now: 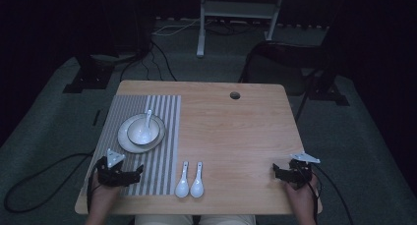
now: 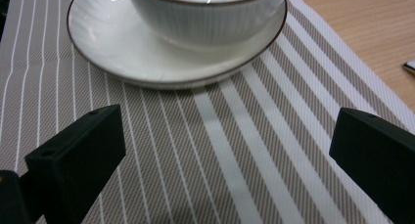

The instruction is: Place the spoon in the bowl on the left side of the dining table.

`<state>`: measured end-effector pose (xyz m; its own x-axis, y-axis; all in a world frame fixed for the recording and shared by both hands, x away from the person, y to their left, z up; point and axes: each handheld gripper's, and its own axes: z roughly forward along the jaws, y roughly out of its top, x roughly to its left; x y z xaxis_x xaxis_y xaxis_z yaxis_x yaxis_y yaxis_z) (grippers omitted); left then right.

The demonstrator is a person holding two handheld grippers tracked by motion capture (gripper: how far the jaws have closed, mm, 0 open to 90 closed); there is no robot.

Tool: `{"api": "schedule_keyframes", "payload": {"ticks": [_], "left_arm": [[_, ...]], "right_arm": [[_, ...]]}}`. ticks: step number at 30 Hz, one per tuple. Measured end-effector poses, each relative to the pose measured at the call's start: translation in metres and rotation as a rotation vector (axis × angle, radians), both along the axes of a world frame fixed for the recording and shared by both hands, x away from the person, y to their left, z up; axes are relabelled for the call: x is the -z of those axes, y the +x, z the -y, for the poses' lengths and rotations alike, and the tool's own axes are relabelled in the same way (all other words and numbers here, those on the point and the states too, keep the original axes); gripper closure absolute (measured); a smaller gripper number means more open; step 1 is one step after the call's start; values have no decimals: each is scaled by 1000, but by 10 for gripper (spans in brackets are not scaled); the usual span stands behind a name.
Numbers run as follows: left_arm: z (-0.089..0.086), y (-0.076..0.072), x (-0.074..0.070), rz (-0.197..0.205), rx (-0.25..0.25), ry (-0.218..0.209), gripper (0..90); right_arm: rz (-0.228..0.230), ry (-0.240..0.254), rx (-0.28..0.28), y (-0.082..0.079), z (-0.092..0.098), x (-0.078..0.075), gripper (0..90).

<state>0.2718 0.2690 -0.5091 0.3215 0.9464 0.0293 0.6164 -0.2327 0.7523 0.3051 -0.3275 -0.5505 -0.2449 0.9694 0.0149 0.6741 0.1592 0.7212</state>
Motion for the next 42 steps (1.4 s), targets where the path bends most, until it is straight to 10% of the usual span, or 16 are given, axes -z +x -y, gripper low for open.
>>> {"api": "schedule_keyframes", "payload": {"ticks": [42], "left_arm": [[-57,-54,34,-64,-118,-6,2]], "right_arm": [[0,0,2,0,0,0,120]]}}
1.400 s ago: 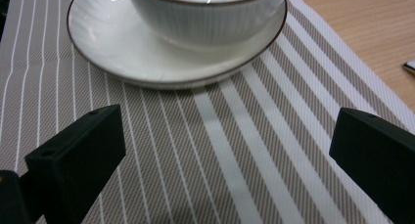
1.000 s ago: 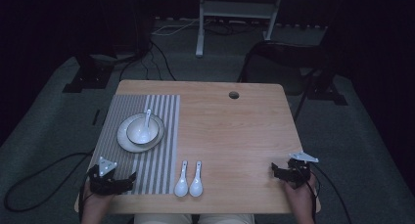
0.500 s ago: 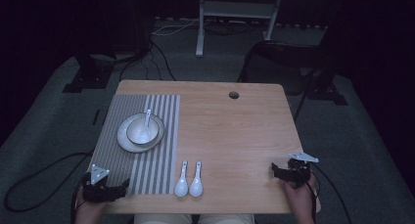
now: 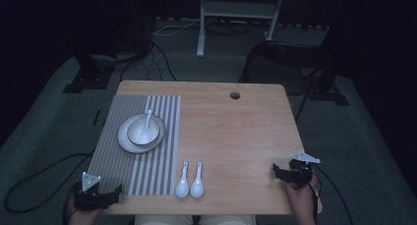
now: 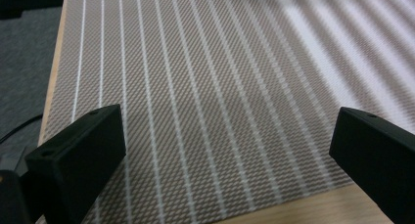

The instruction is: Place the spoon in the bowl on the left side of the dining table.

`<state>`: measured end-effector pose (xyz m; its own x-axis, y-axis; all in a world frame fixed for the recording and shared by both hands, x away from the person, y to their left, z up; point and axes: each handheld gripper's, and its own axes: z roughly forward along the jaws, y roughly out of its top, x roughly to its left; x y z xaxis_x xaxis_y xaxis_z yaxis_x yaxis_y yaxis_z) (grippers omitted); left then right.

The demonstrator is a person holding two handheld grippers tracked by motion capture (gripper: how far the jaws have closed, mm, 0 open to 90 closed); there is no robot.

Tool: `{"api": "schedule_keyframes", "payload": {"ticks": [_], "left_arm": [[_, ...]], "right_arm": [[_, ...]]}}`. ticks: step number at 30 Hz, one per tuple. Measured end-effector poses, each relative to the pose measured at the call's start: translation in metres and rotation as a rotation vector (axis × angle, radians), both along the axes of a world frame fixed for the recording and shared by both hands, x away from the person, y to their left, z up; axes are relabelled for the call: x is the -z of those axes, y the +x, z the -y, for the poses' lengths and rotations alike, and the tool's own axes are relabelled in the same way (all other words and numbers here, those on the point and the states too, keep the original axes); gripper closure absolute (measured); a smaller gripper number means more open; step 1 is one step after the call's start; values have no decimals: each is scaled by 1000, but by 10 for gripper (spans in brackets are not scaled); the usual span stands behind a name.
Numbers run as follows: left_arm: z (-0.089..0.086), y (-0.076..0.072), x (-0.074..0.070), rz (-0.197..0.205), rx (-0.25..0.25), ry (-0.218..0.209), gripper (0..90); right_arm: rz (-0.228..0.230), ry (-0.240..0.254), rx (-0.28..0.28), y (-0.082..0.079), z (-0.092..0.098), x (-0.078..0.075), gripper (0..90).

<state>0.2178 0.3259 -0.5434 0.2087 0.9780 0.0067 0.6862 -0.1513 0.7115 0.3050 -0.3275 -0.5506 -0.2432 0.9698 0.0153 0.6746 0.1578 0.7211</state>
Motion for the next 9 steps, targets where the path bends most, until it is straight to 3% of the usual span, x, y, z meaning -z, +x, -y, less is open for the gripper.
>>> {"api": "schedule_keyframes", "payload": {"ticks": [6,9], "left_arm": [[-3,2,0,9,-28,0,2],[-2,3,2,-2,-22,20,3]], "right_arm": [[-1,0,27,1,1,0,120],[-1,0,25,2,0,0,119]]}}
